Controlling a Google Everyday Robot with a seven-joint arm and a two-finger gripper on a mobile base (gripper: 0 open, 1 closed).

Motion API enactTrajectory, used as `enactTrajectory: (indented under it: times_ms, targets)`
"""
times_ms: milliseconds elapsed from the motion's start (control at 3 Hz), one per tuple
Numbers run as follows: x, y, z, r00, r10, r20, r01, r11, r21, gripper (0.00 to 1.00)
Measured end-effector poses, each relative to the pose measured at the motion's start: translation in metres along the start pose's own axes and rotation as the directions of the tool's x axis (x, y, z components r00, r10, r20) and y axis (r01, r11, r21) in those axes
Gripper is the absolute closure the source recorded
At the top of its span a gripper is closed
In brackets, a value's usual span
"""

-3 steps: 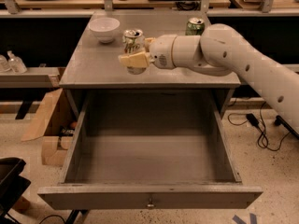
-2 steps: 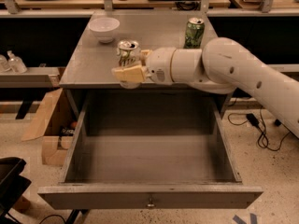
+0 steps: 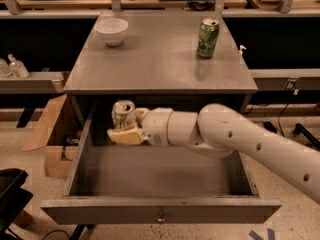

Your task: Place 7up can into top drawer

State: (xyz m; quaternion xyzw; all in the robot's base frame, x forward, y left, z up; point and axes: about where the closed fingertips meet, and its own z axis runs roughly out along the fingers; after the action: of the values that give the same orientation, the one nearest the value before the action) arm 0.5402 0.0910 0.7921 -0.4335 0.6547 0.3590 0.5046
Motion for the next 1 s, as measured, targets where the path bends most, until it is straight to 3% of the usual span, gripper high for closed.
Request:
enactTrajectory:
  times_ms: [333, 667, 1000]
  targets:
    - [0.058, -0.001, 0.024, 1.0, -0.02, -0.02, 0.02, 0.9995, -0.025, 1.0]
    - [0.101, -0.024, 0.044, 0.999, -0.032, -0.027, 0.031, 0.9985, -0.046, 1.0]
    - [0.102, -0.025, 0.046, 0.999, -0.023, -0.023, 0.022, 0.9987, -0.046, 0.73]
